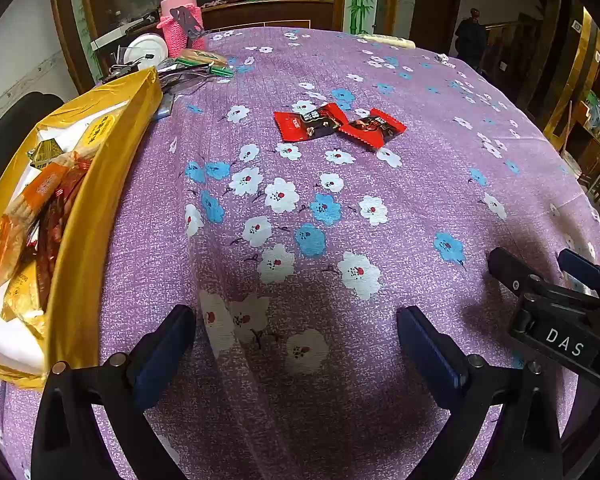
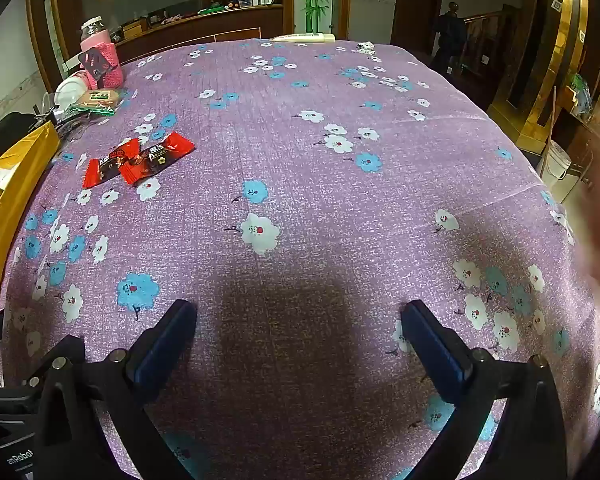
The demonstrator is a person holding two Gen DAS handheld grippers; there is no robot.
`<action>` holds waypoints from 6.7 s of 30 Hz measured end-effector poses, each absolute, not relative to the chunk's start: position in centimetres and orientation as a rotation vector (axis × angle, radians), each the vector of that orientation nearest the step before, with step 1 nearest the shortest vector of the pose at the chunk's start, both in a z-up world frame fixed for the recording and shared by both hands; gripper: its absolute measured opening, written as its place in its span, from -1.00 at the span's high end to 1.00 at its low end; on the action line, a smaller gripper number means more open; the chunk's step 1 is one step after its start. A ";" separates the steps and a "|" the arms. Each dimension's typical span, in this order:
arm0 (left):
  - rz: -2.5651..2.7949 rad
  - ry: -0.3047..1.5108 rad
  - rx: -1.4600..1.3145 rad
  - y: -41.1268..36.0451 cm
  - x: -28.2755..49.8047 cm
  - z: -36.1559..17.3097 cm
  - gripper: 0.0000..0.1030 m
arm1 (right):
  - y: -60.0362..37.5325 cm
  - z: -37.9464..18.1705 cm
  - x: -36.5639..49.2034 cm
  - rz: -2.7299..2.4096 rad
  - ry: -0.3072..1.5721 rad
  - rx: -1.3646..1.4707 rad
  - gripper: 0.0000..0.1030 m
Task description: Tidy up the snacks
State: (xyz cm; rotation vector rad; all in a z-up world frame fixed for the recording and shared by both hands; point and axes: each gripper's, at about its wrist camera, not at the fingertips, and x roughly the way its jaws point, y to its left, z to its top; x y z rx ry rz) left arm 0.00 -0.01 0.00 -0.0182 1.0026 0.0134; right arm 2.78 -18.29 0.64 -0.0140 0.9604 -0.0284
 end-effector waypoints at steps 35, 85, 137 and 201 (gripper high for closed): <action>0.013 1.003 -0.019 0.0 0.1 0.0 -0.99 | -18.4 0.5 3.2 -0.028 0.961 -0.014 -0.99; 0.012 1.003 -0.020 -0.1 0.1 0.1 -0.99 | -18.3 0.5 3.0 -0.025 0.961 -0.017 -0.99; -0.026 1.002 -0.009 0.4 -0.1 0.1 -0.99 | -18.4 0.5 3.0 -0.024 0.961 -0.015 -0.99; -0.200 0.841 -0.191 2.9 -2.7 2.4 -0.97 | -28.4 5.6 5.0 0.256 1.069 0.260 -1.00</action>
